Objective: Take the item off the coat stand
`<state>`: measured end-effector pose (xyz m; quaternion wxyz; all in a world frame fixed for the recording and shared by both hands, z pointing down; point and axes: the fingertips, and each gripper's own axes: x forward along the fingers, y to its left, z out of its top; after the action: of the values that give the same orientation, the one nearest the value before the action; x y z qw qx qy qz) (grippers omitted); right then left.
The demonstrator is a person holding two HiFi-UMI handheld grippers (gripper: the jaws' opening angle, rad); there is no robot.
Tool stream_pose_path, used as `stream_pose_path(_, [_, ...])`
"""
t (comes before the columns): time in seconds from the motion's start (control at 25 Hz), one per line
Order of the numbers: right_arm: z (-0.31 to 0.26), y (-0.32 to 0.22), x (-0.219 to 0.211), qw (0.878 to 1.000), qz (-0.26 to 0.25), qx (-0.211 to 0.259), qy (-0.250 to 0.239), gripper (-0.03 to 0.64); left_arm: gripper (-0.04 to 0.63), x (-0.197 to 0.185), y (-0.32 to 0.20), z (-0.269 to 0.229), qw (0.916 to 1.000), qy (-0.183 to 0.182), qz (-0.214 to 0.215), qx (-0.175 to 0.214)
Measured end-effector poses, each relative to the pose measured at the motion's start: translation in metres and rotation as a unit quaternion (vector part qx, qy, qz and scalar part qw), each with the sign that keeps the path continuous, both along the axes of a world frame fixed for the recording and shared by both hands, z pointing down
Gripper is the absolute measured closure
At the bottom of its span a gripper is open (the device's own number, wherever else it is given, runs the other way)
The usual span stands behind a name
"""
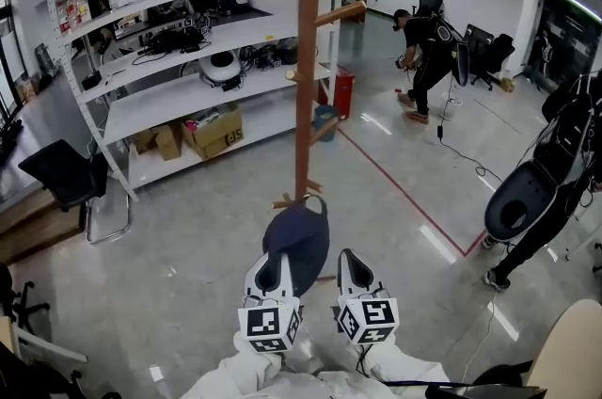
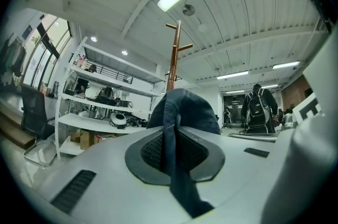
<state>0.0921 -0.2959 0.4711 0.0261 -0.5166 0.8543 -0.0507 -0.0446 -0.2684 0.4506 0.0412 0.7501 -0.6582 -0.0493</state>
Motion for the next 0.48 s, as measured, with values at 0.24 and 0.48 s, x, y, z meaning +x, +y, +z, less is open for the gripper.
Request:
stream_pose_path(0.24, [-0.005, 0.010, -0.003, 1.000, 0.000, 0.005, -0.002, 0.606, 0.575, -0.001, 0.010, -0.008, 1.0000, 0.002, 0.004, 0.009])
stream_pose_path(0.48, [-0.008, 0.025, -0.018, 1.000, 0.014, 0.006, -0.007, 0.606, 0.575, -0.017, 0.030, -0.012, 0.9998, 0.001, 0.014, 0.011])
